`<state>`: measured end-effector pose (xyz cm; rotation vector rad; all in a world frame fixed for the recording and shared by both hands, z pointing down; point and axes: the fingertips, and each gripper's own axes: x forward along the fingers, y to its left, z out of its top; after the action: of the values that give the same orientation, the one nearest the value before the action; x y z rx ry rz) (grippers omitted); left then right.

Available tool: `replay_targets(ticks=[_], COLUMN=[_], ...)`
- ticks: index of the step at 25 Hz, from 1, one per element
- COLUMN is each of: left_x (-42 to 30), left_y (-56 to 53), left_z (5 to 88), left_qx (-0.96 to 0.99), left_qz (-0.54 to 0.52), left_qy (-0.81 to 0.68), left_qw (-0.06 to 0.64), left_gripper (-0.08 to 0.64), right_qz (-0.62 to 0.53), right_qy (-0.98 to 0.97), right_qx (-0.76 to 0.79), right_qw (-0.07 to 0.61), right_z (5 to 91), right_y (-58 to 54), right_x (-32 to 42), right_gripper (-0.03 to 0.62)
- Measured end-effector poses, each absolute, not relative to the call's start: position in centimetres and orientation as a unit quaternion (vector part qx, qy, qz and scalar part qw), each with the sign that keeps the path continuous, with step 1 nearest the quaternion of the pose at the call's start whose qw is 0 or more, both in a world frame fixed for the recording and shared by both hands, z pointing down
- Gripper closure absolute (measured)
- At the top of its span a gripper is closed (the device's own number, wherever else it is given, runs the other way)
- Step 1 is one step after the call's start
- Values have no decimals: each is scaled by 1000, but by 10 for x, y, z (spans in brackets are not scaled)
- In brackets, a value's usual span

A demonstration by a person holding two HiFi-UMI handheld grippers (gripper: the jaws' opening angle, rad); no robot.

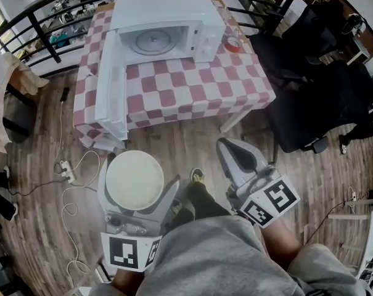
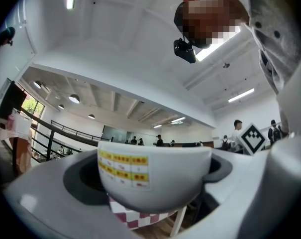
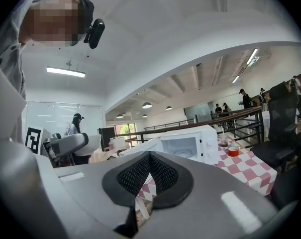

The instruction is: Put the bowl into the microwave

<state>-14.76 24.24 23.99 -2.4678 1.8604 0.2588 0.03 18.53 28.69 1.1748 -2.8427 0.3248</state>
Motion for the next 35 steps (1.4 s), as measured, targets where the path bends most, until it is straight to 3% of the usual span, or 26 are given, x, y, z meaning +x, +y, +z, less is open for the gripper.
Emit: replay_targets(ticks=[35], left_x=[-60], left_y=[70], left_z=[242], left_qx=[-794], left_qz=[30], left_qy=[606], left_qw=[29], left_gripper=[29], right_qz=[142], right_qy=[-923], right_qx=[357], right_qw=[0], right_z=[306], right_y=[-3], right_x=[80], right_gripper=[592])
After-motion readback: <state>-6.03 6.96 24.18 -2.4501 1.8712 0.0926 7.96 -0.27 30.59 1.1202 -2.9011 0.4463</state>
